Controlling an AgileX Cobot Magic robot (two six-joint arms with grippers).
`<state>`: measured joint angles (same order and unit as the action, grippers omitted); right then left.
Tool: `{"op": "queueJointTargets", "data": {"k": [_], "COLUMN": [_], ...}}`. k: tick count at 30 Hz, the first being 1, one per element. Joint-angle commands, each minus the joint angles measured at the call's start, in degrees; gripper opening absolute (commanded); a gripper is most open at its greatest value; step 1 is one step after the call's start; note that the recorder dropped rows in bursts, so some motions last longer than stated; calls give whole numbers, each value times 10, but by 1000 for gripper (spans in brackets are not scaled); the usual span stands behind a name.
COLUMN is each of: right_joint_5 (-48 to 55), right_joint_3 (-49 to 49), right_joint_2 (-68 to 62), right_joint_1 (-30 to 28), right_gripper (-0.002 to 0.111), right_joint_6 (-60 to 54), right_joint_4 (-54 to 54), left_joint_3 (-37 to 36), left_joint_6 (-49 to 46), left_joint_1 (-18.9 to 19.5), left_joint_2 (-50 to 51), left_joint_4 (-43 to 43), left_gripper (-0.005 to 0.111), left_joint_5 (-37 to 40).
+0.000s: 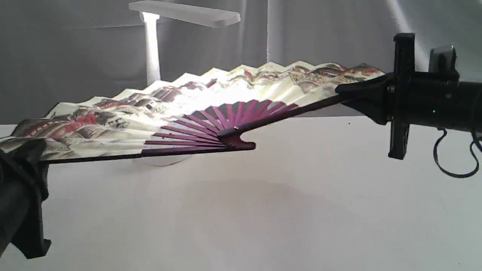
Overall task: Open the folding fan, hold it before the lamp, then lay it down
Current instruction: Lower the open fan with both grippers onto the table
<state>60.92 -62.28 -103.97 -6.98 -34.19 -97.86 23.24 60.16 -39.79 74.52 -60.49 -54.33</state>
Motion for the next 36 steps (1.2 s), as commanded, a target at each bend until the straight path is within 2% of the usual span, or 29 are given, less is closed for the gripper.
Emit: {"op": "queueJointTargets", "data": {"k": [1,8,18,21,29,36], "right_joint_5": [-50,-69,-91,-89,-94,-108], "right_joint_3": [29,48,72,72,72,72], "right_joint_2": [2,-5,-30,-36,-36,-36], "right_joint_1": [-6,-6,-8,-24,-82,-97], "right_gripper": [0,0,0,0,0,0], "right_joint_6": [-50,-61,-78,-78,-75,-58], "right_joint_4": [21,23,27,27,71,104], "left_joint_3": [1,1,1,2,31,64], "left_joint_6": [8,7,40,77,102,136], "left_joint_1": [3,3,3,3,3,3], "left_joint_2": [0,42,123,139,195,247], "left_joint_4": [-22,-18,28,50,105,133], "left_gripper": [0,0,0,0,0,0], "left_joint_5": [-22,33,36,36,37,38]}}
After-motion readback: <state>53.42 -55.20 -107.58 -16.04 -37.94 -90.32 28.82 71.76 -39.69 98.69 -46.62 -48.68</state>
